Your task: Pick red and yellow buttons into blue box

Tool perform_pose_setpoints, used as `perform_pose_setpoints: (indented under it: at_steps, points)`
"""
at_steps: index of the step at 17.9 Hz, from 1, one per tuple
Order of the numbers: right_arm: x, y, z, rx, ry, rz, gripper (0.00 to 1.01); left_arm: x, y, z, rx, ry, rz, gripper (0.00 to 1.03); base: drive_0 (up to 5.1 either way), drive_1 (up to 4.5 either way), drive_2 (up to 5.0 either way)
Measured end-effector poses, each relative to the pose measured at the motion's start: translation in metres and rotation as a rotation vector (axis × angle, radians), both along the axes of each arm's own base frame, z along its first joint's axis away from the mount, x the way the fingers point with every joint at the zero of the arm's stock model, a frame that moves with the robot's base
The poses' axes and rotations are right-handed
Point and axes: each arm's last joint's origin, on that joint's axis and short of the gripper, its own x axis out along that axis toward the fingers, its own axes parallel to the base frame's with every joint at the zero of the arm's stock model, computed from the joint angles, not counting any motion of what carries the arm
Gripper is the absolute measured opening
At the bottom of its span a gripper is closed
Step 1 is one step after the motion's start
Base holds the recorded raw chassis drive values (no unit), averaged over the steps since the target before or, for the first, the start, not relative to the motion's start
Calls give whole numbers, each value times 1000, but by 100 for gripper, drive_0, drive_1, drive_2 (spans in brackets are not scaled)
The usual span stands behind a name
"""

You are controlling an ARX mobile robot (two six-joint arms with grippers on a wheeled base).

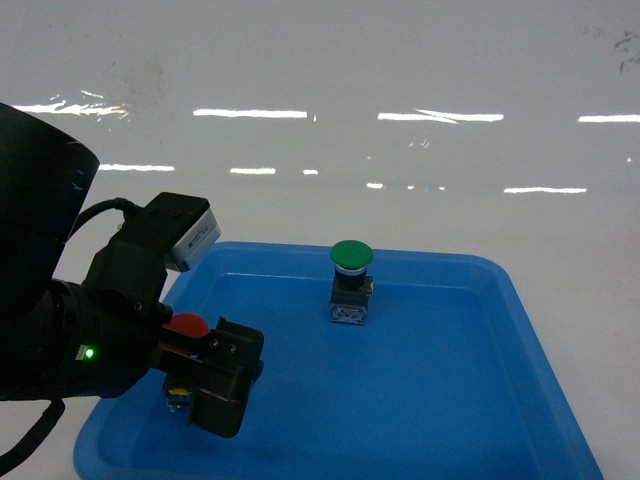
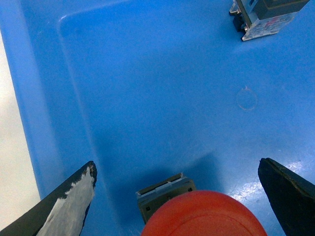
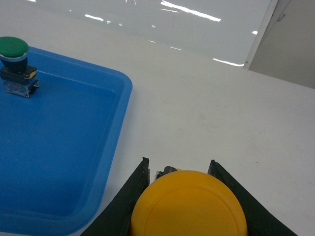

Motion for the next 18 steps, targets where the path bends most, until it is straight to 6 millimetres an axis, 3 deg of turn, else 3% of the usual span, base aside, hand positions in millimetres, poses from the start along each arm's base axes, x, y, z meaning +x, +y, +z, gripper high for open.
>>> perform_pose_setpoints:
  at_steps: [3, 10, 13, 14, 17, 18]
  points:
    - [0, 0, 0, 0, 0, 0, 33, 2, -1, -2, 0, 6, -2, 96, 0, 0, 0]
    - [0, 0, 0, 0, 0, 0, 33, -2, 3, -9, 56, 5, 53, 31, 0, 0, 0]
    - [0, 0, 0, 0, 0, 0, 33, -5, 7, -7, 40, -24, 73, 27, 0, 0, 0]
    - [0, 0, 0, 0, 0, 0, 33, -7, 14, 15, -24, -143, 91, 27, 0, 0, 0]
    - [0, 0, 0, 0, 0, 0, 32, -13, 30, 51, -102, -299, 142, 27, 0, 0, 0]
    - [0, 0, 0, 0, 0, 0, 32, -14, 31, 53, -108, -308, 148, 27, 0, 0, 0]
